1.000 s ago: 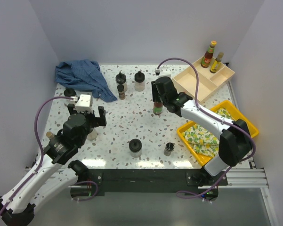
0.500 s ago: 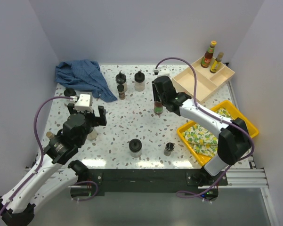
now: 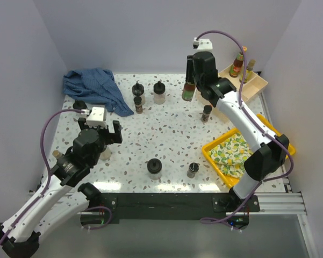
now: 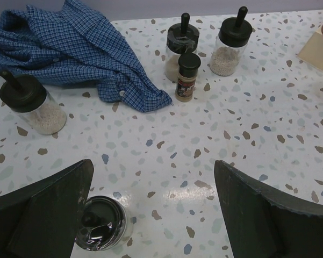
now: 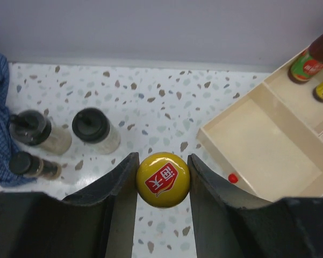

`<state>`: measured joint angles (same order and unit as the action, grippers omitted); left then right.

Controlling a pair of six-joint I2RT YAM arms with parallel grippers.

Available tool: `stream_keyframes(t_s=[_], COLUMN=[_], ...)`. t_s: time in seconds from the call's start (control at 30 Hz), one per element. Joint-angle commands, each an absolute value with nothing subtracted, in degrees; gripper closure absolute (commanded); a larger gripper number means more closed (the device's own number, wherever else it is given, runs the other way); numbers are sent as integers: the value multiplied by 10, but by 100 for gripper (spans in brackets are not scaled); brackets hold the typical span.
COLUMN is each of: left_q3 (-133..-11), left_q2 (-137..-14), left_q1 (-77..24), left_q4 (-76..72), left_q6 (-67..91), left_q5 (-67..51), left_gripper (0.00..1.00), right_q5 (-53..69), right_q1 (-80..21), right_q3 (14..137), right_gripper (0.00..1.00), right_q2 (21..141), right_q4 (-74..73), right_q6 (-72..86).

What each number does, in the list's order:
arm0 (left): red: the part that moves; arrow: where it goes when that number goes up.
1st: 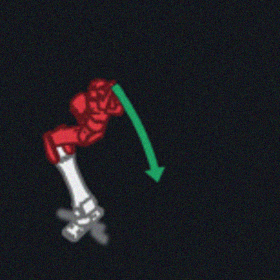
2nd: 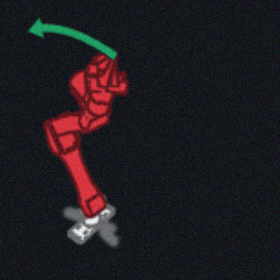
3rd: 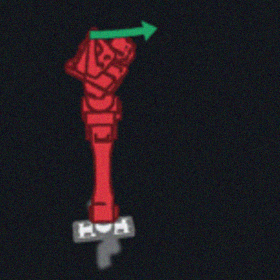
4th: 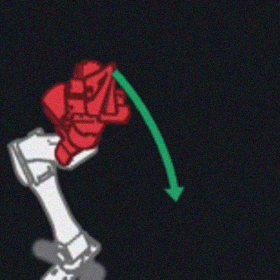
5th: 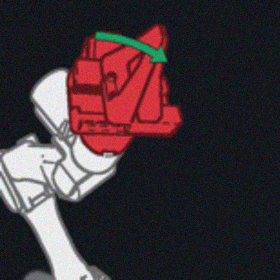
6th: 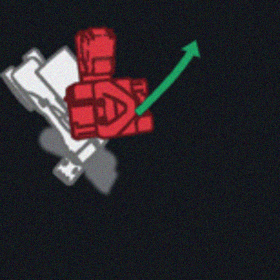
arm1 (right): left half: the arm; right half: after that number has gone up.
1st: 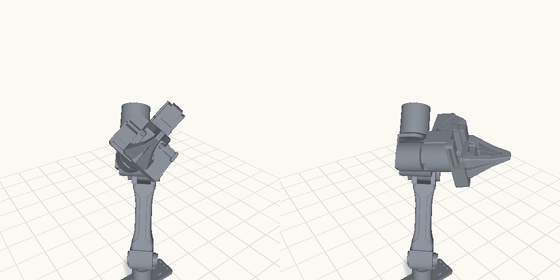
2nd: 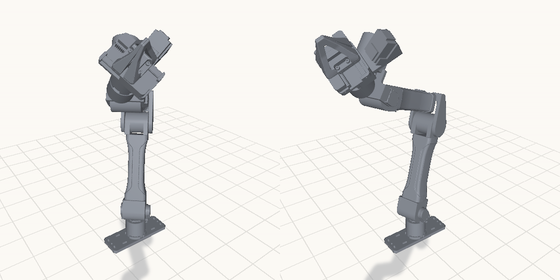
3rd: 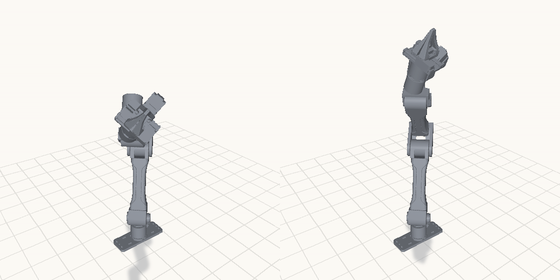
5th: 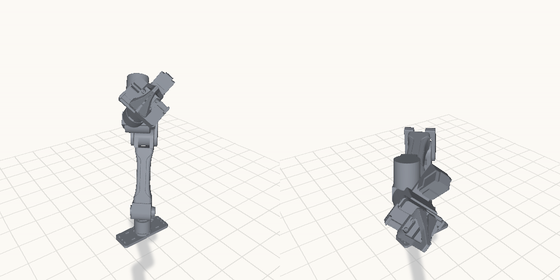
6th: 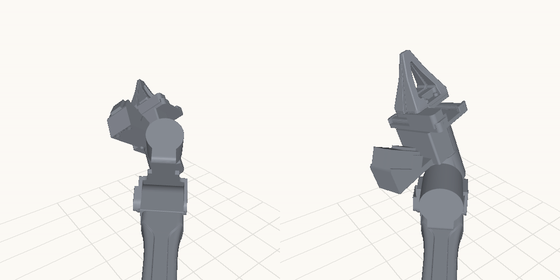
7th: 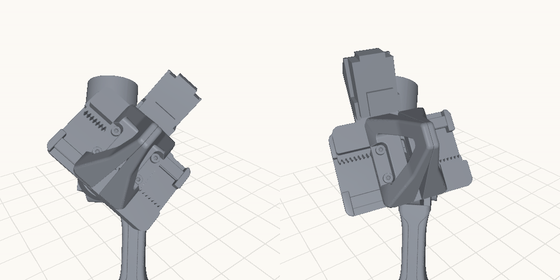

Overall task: Organize the condiment bottles
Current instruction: Pick up the bottle from the center of the board, then place the bottle in the storage box.

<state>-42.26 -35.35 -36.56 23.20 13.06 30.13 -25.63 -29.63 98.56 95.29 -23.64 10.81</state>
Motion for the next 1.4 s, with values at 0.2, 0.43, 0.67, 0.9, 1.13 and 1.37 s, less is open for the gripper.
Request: stream_keyframes(t_s=[0.2,0.43,0.67,0.9,1.13,1.37], left_q3=[-419,-421,-421,-423,-421,-420], left_q2=[-362,-365,-362,-364,-359,-360], left_q1=[-368,-367,-368,-368,-368,-369], left_q4=[209,212,217,223,221,225], left_q6=[140,141,143,148,149,149], left_q5=[304,308,309,315,316,319], left_gripper=[0,0,0,0,0,0], right_q5=[-268,-291,-307,-346,-347,-336], right_q1=[-156,-84,-52,-33,-25,-17], right_q3=[1211,1340,1363,1415,1400,1340], right_gripper=[100,100,100,100,100,100], right_q2=[1075,1170,1240,1306,1337,1339], right_q4=[-198,-189,-80,-30,24,73], right_q6=[98,96,73,51,33,45])
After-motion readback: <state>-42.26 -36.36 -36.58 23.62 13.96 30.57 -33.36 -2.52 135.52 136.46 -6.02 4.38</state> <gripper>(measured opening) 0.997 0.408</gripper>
